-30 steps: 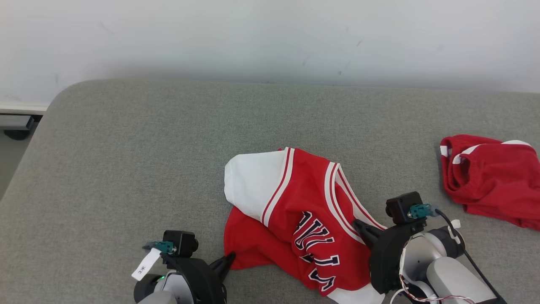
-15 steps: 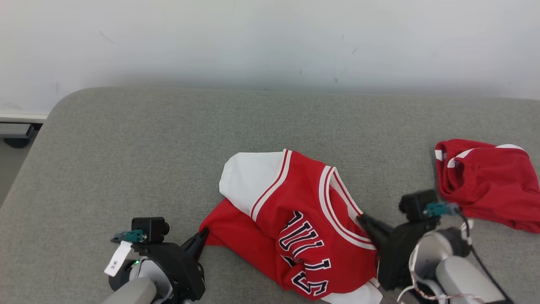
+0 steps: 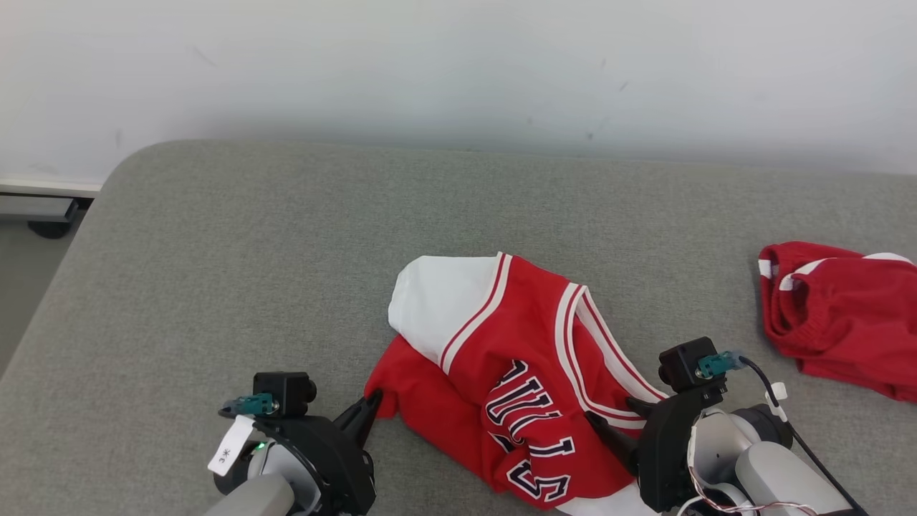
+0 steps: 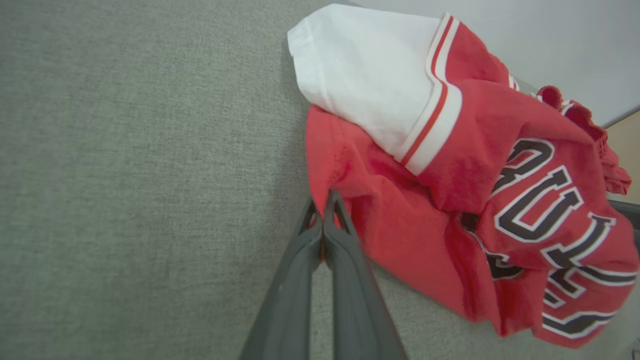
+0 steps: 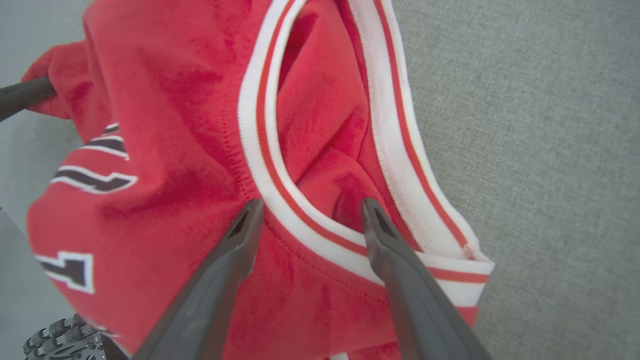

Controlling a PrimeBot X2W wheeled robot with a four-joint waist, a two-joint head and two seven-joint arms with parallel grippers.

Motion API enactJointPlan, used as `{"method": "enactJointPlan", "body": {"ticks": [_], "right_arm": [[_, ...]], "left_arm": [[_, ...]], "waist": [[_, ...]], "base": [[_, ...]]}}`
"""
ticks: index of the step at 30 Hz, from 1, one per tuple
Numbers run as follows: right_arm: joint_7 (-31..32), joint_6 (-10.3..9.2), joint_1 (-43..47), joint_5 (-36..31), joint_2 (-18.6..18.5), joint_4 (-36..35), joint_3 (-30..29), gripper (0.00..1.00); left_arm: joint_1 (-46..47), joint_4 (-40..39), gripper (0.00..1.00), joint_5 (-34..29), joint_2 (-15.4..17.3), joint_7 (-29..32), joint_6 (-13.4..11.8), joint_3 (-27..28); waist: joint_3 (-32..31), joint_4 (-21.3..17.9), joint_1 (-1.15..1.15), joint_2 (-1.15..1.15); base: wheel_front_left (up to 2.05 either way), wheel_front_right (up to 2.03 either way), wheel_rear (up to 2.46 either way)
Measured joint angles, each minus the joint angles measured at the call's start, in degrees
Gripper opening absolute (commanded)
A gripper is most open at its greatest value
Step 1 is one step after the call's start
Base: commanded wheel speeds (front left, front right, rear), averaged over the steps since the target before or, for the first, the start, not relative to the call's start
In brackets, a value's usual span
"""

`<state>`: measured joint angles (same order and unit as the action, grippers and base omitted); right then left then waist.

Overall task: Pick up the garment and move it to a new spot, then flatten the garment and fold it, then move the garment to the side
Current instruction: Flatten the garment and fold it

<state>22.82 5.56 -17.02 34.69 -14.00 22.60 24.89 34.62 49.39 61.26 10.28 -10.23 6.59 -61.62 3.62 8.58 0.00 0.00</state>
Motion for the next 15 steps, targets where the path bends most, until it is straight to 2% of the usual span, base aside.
{"method": "enactJointPlan", "body": {"ticks": [2, 3, 4, 10, 15], "right_arm": [[1.2, 0.03, -0.8, 0.0, -0.1, 0.6, 0.6, 1.0], [1.6, 0.07, -1.1, 0.0, -0.2, 1.1, 0.8, 0.4], [2.0, 0.08, -1.2, 0.0, -0.4, 1.3, 1.0, 0.0], [3.2, 0.57, -1.8, 0.0, -0.4, 1.7, 1.6, 0.0], [1.5, 0.58, -3.8, 0.0, -1.0, 1.3, -0.2, 0.0]], "left_arm": [[0.0, 0.2, 0.0, -0.1, -0.3, -0.4, 0.0, -0.2], [0.0, 0.3, 0.0, -0.1, -0.7, -0.4, 0.0, -0.3], [0.1, 0.5, 0.0, -0.2, -1.0, -0.4, 0.0, -0.3], [0.0, 1.7, 0.0, -0.2, -1.0, -0.9, 0.5, -0.4], [-0.2, 2.4, 0.0, 0.2, -0.7, -1.6, 0.5, 0.3]], "waist": [[0.0, 0.5, 0.0, 0.0], [0.1, 0.7, 0.0, 0.0], [0.1, 1.0, 0.0, 0.0], [-0.4, 2.1, 0.0, 0.0], [-0.9, 1.8, 0.0, 0.0]], "base": [[0.0, 0.0, 0.0], [0.0, 0.0, 0.0], [0.0, 0.0, 0.0], [0.0, 0.0, 0.0], [0.0, 0.0, 0.0]]}}
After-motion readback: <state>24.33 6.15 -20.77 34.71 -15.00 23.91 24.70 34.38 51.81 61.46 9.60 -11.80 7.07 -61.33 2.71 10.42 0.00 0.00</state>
